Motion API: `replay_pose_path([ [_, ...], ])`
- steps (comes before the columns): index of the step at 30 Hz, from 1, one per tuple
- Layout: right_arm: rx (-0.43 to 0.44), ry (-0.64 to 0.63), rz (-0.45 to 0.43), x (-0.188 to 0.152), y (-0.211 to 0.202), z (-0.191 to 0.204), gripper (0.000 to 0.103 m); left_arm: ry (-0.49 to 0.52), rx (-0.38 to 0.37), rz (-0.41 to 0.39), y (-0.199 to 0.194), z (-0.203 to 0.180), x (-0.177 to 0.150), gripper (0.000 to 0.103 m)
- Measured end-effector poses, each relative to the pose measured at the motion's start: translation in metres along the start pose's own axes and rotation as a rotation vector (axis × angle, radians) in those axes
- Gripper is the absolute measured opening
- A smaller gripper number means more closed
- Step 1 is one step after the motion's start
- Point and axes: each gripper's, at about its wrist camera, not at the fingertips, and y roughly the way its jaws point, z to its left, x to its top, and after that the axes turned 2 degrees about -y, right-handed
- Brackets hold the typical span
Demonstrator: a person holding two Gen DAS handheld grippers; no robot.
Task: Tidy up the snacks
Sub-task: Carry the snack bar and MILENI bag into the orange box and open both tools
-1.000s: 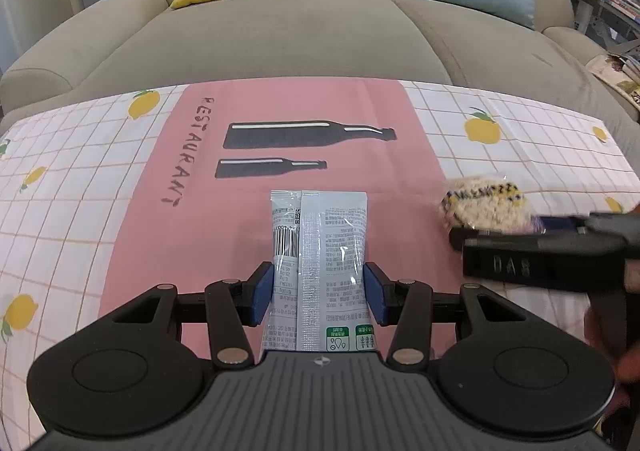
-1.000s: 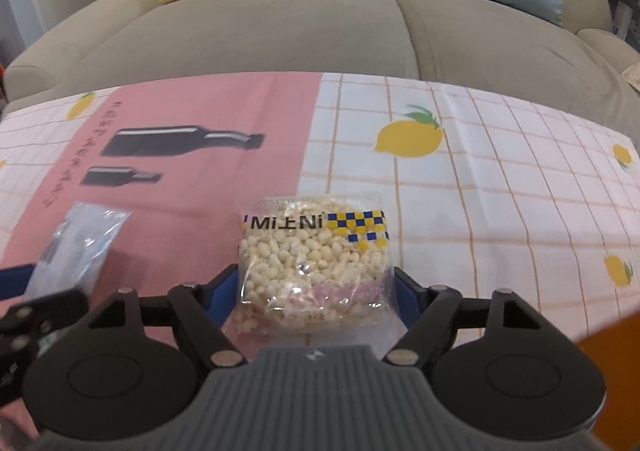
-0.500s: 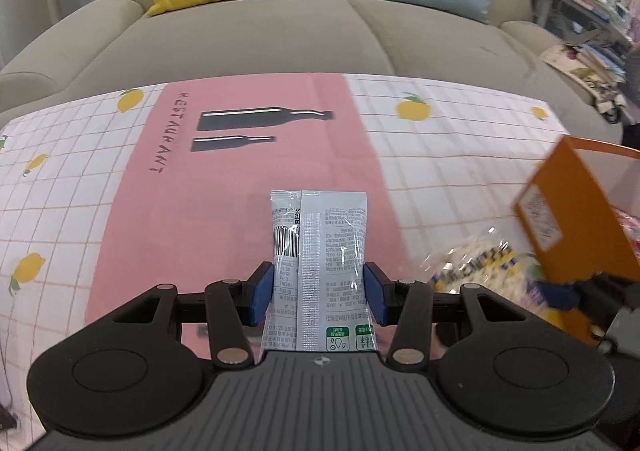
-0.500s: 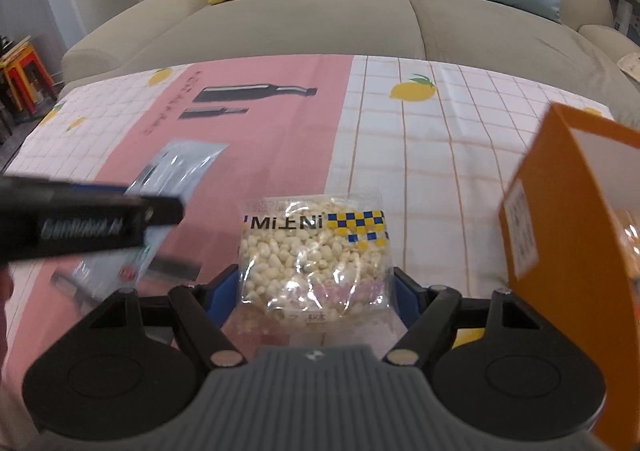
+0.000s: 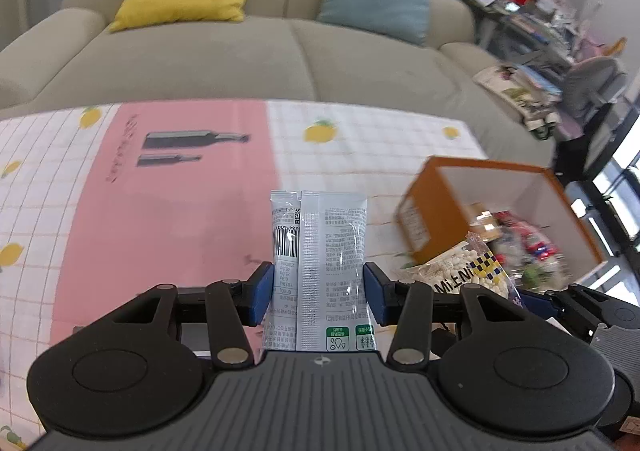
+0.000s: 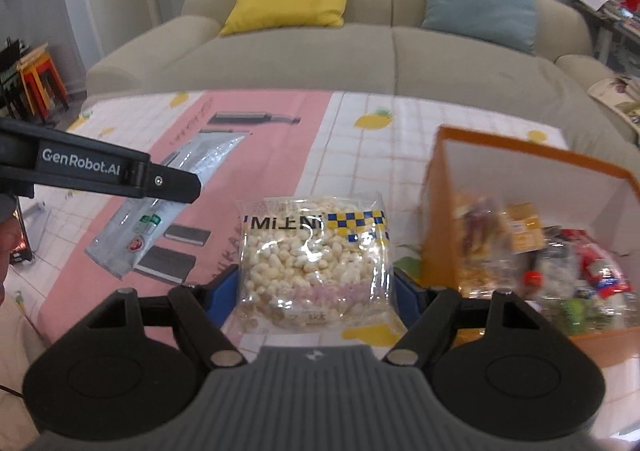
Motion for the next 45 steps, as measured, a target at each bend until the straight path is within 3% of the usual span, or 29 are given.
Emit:
replay_pose_path([
  [10,-0.018,0.056,-0.084,-0.006,-0.068,-0.05,0.075,0.043,-0.087,-0.014,-0.021,-0.058,0.013,0.054],
  [20,-0.12,0.105,-0.094,0.001,-0.097,-0.153,0.076,0.15,-0.226,0.049,0.021,-0.148,0.049,0.054],
  [24,-0.147,0.141,-0.066,0.009,-0.09,-0.194,0.076,0.175,-0.253,0.11,0.056,-0.18,0.059,0.054],
  [32,-0.155,0.188,0.074,0.02,-0.045,-0.252,0.076,0.185,-0.205,0.247,0.132,-0.209,0.06,0.054],
  [37,-0.147,0.209,0.173,0.017,-0.004,-0.27,0.076,0.204,-0.131,0.331,0.172,-0.21,0.045,0.054],
  [45,-0.128,0.172,0.286,0.002,0.036,-0.264,0.076,0.207,-0.098,0.404,0.193,-0.208,0.034,0.054],
])
